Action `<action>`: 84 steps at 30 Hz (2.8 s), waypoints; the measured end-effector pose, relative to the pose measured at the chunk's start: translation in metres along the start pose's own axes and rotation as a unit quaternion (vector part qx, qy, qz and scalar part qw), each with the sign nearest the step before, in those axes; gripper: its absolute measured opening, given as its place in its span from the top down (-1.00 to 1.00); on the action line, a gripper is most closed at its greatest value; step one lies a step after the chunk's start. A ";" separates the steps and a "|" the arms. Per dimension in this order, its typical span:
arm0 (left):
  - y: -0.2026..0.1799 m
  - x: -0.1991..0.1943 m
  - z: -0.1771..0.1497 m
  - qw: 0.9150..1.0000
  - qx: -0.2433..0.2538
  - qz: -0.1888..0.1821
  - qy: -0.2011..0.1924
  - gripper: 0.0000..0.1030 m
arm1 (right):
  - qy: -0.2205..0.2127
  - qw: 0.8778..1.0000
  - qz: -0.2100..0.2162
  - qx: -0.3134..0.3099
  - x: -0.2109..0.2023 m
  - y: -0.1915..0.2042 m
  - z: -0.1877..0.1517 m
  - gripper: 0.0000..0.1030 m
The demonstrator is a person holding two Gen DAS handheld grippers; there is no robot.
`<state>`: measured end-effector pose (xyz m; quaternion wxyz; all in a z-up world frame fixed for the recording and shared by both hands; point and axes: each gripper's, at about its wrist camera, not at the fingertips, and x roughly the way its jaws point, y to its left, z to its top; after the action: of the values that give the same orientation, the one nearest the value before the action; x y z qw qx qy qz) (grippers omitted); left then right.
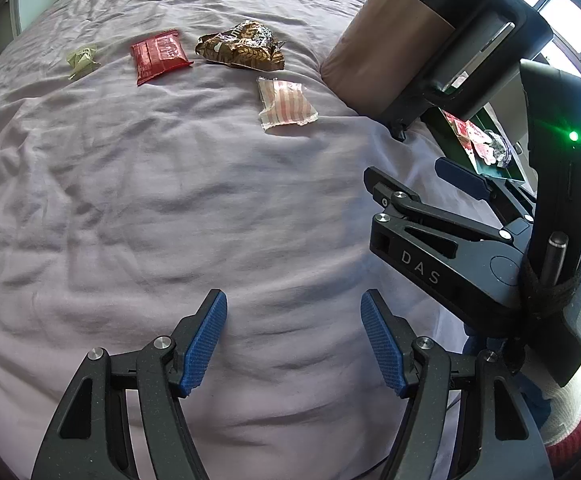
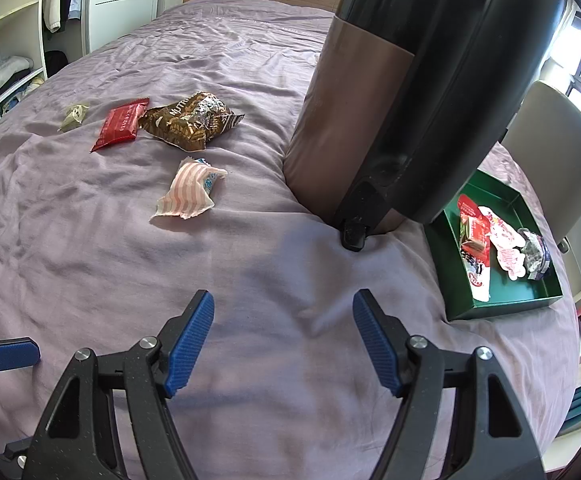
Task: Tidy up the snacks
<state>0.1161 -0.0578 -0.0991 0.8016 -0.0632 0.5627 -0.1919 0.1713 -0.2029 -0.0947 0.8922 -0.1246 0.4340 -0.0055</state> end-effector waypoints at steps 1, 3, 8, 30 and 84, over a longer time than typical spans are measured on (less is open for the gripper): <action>0.000 0.000 0.000 1.000 0.000 0.001 0.000 -0.24 | 0.000 1.000 0.000 0.000 0.000 0.000 0.000 -1.00; 0.000 0.000 0.000 1.000 0.000 0.002 -0.001 -0.24 | 0.001 1.000 0.000 -0.001 0.001 0.000 0.000 -1.00; 0.002 -0.001 0.001 1.000 -0.002 0.007 -0.004 -0.24 | 0.000 1.000 0.000 -0.001 0.002 0.001 -0.002 -1.00; 0.018 -0.026 0.009 0.992 -0.033 0.088 -0.080 -0.24 | -0.006 1.000 0.030 -0.008 0.005 0.015 0.008 -1.00; 0.102 0.077 0.180 0.962 -0.122 0.207 -0.127 0.27 | -0.016 0.991 0.135 0.020 0.075 0.035 0.062 -1.00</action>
<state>0.3298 -0.0140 -0.1341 0.8747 -0.0665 0.4765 0.0585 0.2627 -0.1646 -0.1240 0.8939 -0.0470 0.4325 0.1078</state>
